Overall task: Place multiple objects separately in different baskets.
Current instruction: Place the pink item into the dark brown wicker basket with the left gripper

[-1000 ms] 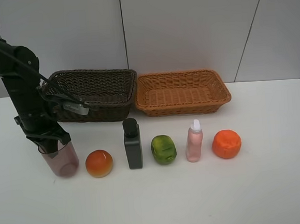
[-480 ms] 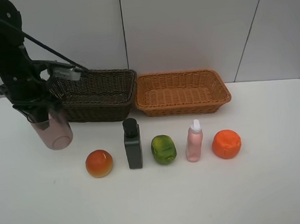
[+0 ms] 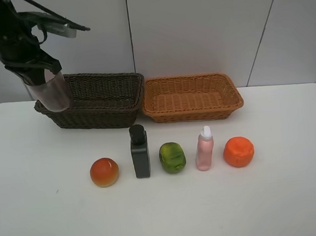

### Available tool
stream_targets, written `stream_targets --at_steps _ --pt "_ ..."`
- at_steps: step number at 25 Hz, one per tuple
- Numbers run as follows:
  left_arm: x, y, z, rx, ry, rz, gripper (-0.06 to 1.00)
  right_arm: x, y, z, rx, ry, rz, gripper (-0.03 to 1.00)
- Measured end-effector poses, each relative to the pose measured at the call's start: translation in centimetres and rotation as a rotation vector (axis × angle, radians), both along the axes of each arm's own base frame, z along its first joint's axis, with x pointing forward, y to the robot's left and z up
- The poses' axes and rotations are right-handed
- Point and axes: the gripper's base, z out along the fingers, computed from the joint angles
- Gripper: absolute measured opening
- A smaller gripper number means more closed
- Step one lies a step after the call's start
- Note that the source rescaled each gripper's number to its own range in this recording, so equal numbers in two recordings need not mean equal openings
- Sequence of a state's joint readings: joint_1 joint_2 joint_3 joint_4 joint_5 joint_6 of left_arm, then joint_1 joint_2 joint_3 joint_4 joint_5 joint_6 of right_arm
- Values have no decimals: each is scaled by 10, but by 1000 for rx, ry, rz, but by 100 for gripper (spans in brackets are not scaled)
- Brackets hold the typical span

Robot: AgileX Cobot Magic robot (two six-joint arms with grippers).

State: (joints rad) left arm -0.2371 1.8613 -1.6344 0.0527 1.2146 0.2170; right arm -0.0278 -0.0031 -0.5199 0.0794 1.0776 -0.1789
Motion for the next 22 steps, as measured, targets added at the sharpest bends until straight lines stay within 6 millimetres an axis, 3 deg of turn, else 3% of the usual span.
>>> stream_targets --at_steps 3,9,16,22 --pt "6 5 14 60 -71 -9 0 0 0 0 0 0 0 100" --pt "29 4 17 72 -293 -47 0 0 0 0 0 0 0 100" --pt "67 3 -23 66 -420 -77 0 0 0 0 0 0 0 100" --pt "85 5 -68 66 -391 -81 0 0 0 0 0 0 0 100"
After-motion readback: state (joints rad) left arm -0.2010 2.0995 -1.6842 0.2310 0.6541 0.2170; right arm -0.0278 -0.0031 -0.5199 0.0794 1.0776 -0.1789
